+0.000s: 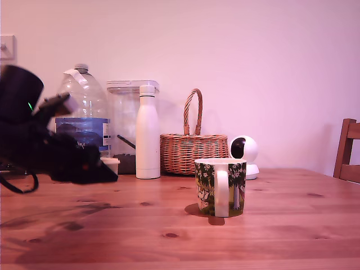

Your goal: Pick up the coffee capsules from the table one by one and drop them inside the nearest coffee cup

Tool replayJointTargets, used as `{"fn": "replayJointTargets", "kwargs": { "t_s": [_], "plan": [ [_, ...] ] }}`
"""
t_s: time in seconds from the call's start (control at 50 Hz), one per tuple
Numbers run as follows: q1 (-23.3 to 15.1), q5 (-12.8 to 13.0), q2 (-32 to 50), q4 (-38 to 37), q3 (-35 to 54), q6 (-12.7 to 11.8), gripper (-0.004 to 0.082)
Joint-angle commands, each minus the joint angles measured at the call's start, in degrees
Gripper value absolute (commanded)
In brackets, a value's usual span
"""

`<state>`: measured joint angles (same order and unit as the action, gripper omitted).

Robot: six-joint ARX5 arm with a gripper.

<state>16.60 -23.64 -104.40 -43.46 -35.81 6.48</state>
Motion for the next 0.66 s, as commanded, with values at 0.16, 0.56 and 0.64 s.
{"fn": "replayJointTargets", "kwargs": {
  "t_s": [0.16,0.56,0.64],
  "plan": [
    [2.54,-1.66,10.1,7.69,0.66,2.27,0.0122],
    [8.37,-1.86,20.26,18.08,0.66,2.34,0.0122],
    [9.38,-1.86,21.33,18.62,0.66,2.25,0.0122]
  ]
}}
